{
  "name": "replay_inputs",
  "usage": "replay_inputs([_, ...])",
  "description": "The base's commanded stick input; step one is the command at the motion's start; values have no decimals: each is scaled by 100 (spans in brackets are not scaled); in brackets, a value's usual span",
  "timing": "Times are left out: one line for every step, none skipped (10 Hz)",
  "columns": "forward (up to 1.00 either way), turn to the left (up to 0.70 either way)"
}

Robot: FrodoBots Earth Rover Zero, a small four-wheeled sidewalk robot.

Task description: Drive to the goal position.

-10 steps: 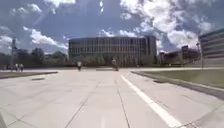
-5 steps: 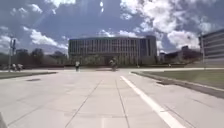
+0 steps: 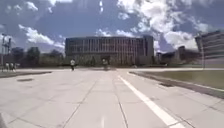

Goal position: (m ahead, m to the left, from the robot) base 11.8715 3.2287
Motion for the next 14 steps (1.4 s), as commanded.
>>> replay_inputs([70, 0])
replay_inputs([70, 0])
replay_inputs([70, 0])
replay_inputs([70, 0])
replay_inputs([70, 0])
replay_inputs([70, 0])
replay_inputs([70, 0])
replay_inputs([70, 0])
replay_inputs([70, 0])
replay_inputs([70, 0])
replay_inputs([70, 0])
replay_inputs([70, 0])
replay_inputs([70, 0])
replay_inputs([70, 0])
